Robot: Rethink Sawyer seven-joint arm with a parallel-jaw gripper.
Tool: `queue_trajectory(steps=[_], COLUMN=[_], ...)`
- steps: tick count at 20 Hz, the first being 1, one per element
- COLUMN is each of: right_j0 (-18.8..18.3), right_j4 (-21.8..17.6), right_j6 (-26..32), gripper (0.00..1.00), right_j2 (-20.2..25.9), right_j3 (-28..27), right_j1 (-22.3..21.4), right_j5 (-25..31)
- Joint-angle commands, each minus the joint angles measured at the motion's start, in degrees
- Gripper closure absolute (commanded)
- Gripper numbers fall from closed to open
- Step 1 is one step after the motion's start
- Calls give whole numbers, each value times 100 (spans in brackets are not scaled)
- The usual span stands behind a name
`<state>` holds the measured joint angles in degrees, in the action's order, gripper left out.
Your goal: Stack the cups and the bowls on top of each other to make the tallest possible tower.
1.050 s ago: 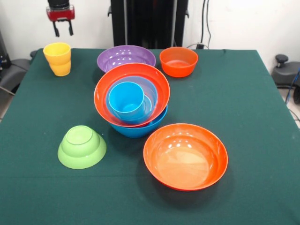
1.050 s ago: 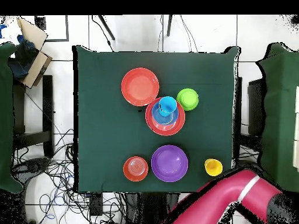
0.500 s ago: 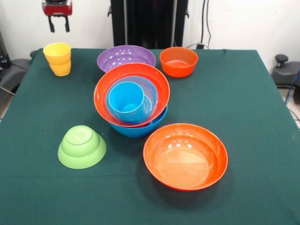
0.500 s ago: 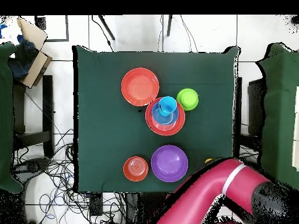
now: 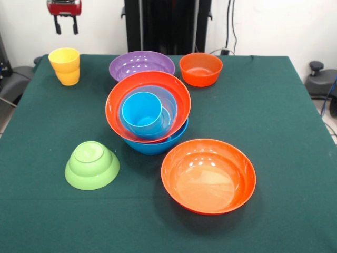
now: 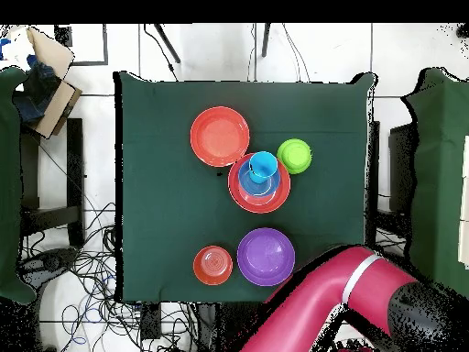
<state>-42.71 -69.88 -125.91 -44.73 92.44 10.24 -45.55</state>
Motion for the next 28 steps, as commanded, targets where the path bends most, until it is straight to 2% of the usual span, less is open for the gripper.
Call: queue_trajectory(steps=[1, 5, 8, 15, 20, 28], right_j0=[-182, -440, -496, -362, 171, 951], right_j4=[426, 659, 679, 592, 196, -652], right_j6=[-358, 60, 133, 4, -780, -2316], gripper=[0, 0, 0, 0, 0, 0], right_j2=[1228, 1367, 1420, 1409, 1368, 1467], right_j3=[-297, -395, -412, -323, -166, -525], right_j1=[129, 255, 262, 119, -283, -510], right_j5=[205, -33, -58, 138, 502, 905])
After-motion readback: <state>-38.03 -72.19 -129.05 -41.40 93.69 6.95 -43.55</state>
